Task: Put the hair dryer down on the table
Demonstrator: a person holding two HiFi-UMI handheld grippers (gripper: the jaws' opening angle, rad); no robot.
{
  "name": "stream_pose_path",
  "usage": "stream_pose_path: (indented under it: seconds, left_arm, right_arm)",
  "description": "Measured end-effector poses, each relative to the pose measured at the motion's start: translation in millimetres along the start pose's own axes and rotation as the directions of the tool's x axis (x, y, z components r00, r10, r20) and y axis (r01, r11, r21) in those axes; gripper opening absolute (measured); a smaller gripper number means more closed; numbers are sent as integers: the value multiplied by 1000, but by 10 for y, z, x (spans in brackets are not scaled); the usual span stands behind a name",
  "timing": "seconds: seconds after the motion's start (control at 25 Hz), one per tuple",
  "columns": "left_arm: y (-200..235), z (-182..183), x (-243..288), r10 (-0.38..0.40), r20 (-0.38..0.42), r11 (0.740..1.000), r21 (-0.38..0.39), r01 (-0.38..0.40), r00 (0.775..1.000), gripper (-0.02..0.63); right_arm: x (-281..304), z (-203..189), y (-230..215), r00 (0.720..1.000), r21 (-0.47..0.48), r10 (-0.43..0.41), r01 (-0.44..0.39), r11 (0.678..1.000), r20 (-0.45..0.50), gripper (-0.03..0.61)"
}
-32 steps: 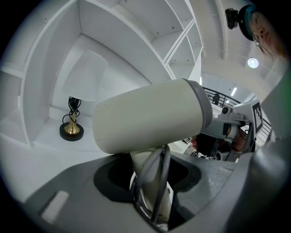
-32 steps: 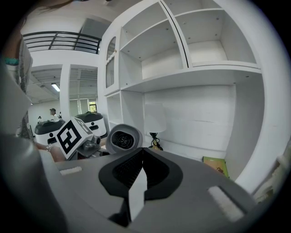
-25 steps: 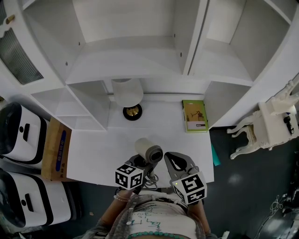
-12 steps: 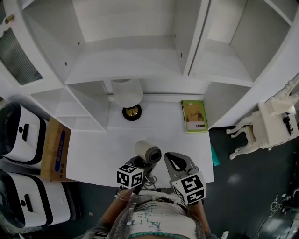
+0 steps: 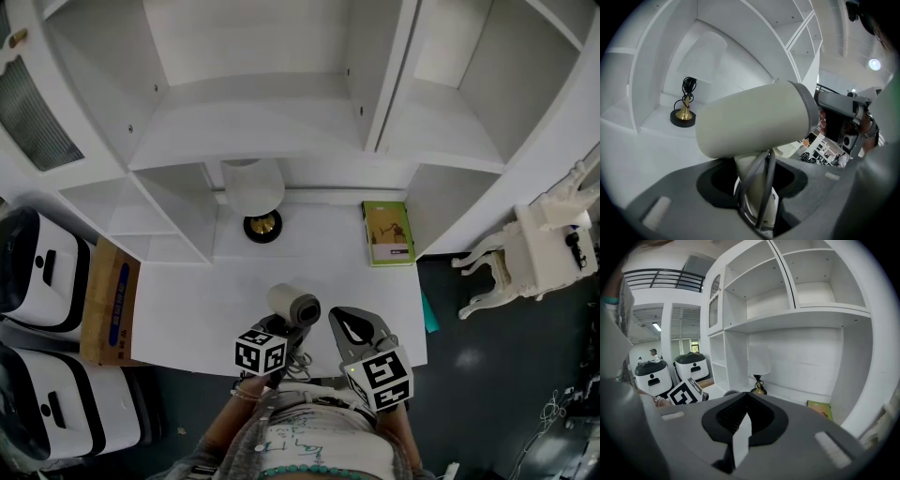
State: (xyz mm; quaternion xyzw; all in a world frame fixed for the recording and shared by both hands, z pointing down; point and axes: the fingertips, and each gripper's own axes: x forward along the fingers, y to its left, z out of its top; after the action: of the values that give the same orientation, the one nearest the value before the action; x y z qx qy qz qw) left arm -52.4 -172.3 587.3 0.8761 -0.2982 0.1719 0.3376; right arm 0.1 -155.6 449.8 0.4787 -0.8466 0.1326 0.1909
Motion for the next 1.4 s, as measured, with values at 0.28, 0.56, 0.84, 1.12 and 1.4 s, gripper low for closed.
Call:
stream_pose_path:
  seconds: [0.28, 0.56, 0.84, 1.12, 1.4]
  left_arm:
    - [60, -93, 48, 10, -18, 1000, -4, -10, 1000, 183]
    - [127, -172, 69, 21, -35, 1000, -4, -22, 999, 183]
    - [160, -220, 100, 23, -48, 1000, -10, -24, 999, 183]
    - [211, -284, 169, 33, -71, 999, -2, -33, 997, 183]
    - [289, -365, 205, 51, -92, 999, -10, -52, 994, 183]
  right_arm:
    - [-25, -29, -4, 1000, -2, -11, 11, 1000, -7, 29]
    - [-55, -42, 9, 1000, -3, -18, 18, 1000, -12, 29]
    - [-63, -51, 18, 1000, -6, -19, 19, 1000, -17, 29]
    - [-58, -64, 24, 1000, -10, -21, 21, 1000, -19, 29]
    - [-76, -76, 9, 999, -9, -26, 26, 1000, -25, 29]
